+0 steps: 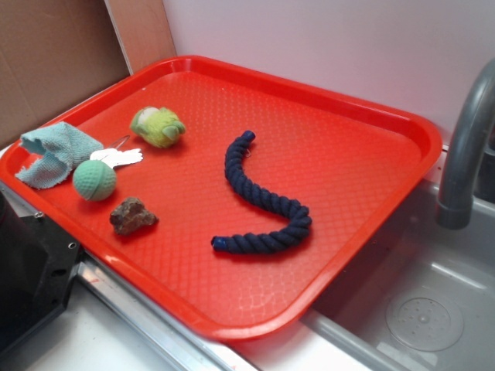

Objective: Grab the blue cloth.

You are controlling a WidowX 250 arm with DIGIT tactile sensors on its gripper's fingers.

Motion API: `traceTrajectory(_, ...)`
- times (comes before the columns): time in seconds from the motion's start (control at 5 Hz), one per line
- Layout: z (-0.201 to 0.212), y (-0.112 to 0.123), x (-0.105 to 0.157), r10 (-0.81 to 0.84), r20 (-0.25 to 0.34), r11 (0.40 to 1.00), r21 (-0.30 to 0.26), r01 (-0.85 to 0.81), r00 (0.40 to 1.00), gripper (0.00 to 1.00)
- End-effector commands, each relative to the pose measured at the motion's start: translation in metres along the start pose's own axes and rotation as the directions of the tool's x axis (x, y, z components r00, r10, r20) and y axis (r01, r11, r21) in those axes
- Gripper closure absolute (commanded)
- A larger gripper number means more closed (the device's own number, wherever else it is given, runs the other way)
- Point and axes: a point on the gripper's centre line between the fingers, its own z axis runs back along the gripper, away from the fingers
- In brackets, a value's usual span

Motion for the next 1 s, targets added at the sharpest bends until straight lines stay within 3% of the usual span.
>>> traceTrajectory(0.0, 0.0, 0.0, 0.0, 0.0, 0.0, 1.0, 0.0, 0.0, 1.0, 0.0)
traceTrajectory(0.2, -0.033, 0.051, 0.012, 0.234, 0.016, 0.97, 0.06, -0.235, 0.972, 0.0)
traceTrajectory(0.4, -0.052, 0.103, 0.014, 0.408, 0.054, 0.908, 0.075, -0.412, 0.911, 0.0)
traceTrajectory(0.6, -0.076, 0.133, 0.008, 0.539, 0.118, 0.83, 0.099, -0.549, 0.834, 0.0)
traceTrajectory(0.8, -0.103, 0.154, -0.005, 0.612, 0.111, 0.769, 0.149, -0.622, 0.783, 0.0)
